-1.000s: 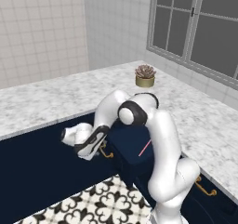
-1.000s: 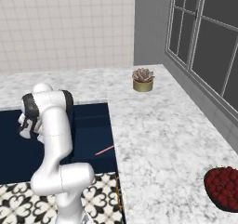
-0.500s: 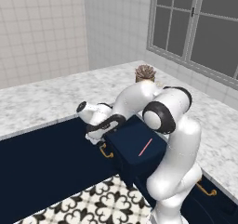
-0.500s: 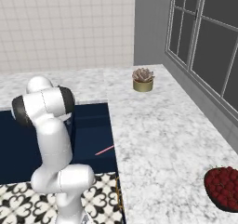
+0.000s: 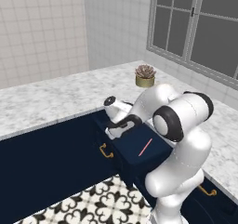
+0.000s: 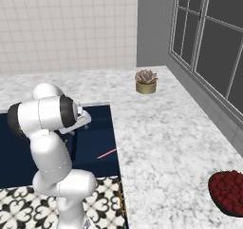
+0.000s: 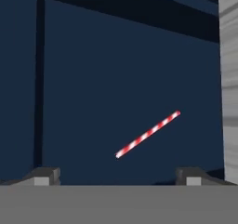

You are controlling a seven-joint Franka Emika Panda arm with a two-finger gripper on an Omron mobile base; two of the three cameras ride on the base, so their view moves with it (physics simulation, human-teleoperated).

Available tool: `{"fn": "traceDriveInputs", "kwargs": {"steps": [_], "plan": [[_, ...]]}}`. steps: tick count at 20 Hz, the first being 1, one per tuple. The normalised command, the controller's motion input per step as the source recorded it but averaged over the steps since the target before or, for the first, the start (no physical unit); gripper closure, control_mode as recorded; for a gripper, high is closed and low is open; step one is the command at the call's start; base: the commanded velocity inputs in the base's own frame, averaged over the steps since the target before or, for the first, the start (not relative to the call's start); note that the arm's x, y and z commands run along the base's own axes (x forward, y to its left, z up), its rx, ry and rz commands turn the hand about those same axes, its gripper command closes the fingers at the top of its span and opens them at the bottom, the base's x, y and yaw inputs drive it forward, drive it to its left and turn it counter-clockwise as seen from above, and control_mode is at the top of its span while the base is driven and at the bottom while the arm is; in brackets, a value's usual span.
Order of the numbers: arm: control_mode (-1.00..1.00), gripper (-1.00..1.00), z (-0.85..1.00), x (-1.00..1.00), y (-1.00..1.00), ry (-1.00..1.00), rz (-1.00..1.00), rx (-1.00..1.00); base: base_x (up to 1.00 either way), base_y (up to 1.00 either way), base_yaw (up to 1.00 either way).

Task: Take a straw from the drawer in front and place it inside the glass cup on the dining counter.

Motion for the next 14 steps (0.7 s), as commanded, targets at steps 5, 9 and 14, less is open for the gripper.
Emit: {"fn": "traceDriveInputs", "kwargs": {"steps": [5,9,14], "plan": [[-1.0,-1.0,-0.31,0.47,-0.35,0.2,0.0,0.1,0.0,0.0,0.0],[-1.0,-1.0,-0.62,0.3,-0.02,0.2,0.0,0.08,0.0,0.0,0.0],[-1.0,-1.0,-0.58,0.02,0.01,0.11,0.01,0.08,0.0,0.0,0.0]]}}
